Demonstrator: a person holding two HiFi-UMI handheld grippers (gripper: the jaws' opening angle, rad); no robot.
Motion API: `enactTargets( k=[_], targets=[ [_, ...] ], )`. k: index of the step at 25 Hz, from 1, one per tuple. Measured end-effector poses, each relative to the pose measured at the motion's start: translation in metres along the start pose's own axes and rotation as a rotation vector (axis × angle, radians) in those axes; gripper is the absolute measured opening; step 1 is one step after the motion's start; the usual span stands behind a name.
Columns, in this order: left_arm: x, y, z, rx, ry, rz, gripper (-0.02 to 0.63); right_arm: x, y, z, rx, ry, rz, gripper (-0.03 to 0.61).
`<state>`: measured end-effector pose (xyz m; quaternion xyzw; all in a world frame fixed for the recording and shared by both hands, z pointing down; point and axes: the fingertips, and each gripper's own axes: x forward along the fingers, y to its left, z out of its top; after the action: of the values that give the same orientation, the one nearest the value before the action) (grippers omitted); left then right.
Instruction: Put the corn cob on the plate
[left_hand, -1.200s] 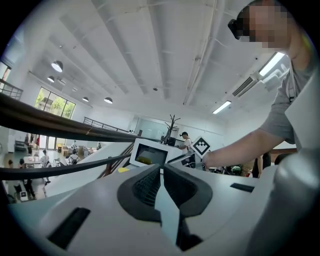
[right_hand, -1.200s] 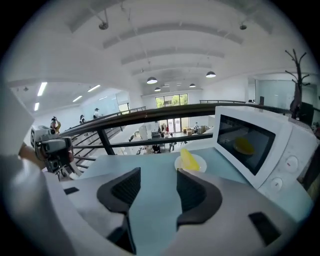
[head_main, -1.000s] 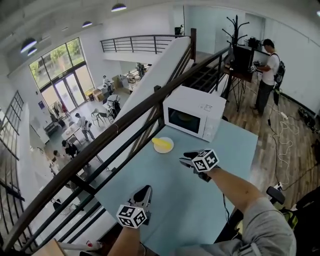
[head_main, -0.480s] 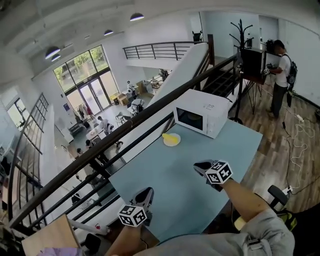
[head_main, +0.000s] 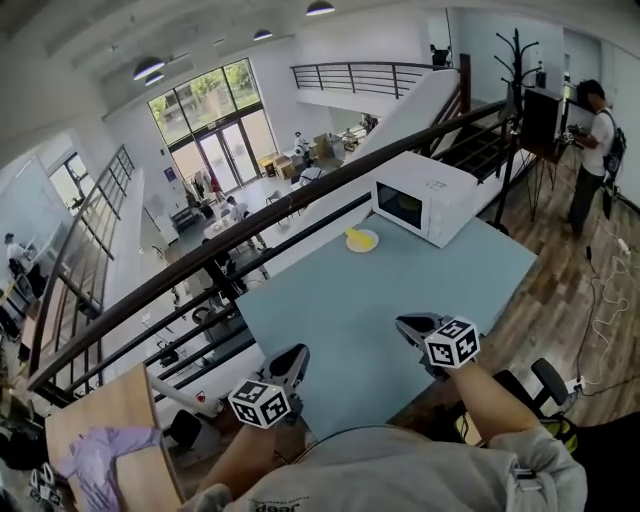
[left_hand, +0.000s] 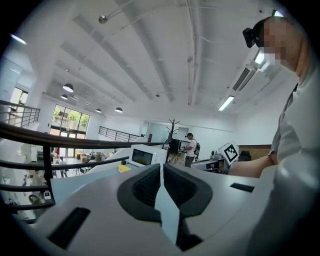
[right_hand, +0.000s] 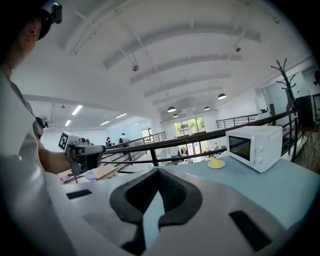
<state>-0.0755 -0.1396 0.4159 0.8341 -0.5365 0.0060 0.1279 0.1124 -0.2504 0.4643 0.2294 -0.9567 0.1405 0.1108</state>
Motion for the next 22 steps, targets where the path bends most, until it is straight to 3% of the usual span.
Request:
enactTargets(
  k=[6, 13, 17, 22],
  targets=[
    [-0.028, -0.012, 0.02, 0.014, -0.041, -0.072, 0.037, -0.029, 0.044, 0.01, 0.001, -0.03, -0.014, 0.018],
    [-0.067, 0.015, 0.039, 0.04, -0.048, -0.174, 0.037, -0.023, 0.1, 0.021, 0.04, -0.087, -0.07, 0.018],
    [-0.105, 0.042, 0.04, 0.062, -0.061, -0.174, 0.037, 0.0, 0.131, 0.018, 0.064, -0.082, -0.058, 0.018],
    [-0.131, 0.073, 0.045, 0.034, -0.088, -0.161, 0.037, 0.028, 0.159, 0.036, 0.04, -0.098, -0.024, 0.018]
  ],
)
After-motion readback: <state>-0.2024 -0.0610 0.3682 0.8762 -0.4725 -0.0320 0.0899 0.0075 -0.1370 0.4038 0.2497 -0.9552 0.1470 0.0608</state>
